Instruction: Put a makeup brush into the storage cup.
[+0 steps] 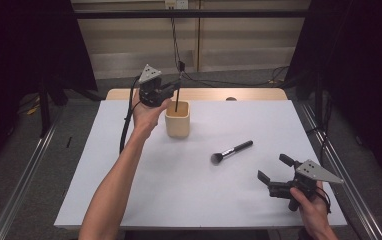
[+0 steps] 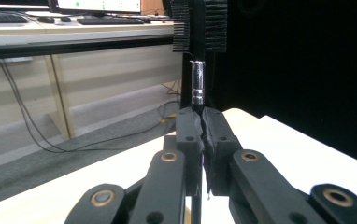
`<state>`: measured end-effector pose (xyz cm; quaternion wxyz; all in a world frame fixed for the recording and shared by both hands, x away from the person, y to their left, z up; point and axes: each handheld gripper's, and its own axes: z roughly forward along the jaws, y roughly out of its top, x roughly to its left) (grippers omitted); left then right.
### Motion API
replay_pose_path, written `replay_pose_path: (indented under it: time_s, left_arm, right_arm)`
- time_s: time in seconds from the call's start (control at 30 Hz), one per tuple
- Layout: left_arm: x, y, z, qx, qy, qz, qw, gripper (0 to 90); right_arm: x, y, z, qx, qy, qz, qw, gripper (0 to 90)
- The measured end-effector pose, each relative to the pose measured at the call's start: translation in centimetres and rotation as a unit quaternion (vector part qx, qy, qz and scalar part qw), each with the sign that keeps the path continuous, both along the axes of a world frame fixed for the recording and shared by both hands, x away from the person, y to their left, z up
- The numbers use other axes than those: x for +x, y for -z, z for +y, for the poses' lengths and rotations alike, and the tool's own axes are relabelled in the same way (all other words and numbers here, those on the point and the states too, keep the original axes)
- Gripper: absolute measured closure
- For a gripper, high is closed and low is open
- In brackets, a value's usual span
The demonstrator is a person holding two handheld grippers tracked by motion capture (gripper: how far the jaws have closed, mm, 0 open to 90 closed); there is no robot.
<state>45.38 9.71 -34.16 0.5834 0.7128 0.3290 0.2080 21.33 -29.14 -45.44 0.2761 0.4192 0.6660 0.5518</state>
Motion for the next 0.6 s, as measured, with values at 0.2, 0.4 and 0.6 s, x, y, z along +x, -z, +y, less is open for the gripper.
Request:
replay_pose_path:
  time_s: [0.2, 0.4, 0.6]
  left_arm:
    - [0.5, 0.4, 0.2, -0.013, -0.008, 0.000, 0.9999, 86.3]
    - [0.5, 0.9, 0.3, -0.012, -0.013, 0.006, 0.9998, 86.4]
    - [0.7, 1.5, 0.3, -0.011, -0.014, 0.005, 0.9998, 86.3]
  right_arm:
    - [0.0, 0.0, 0.0, 0.000, 0.001, 0.000, 1.0000, 0.0]
    - [0.0, 0.0, 0.0, 0.004, 0.003, 0.002, 1.0000, 0.0]
    - [0.0, 0.0, -0.1, 0.001, 0.003, 0.001, 1.0000, 0.0]
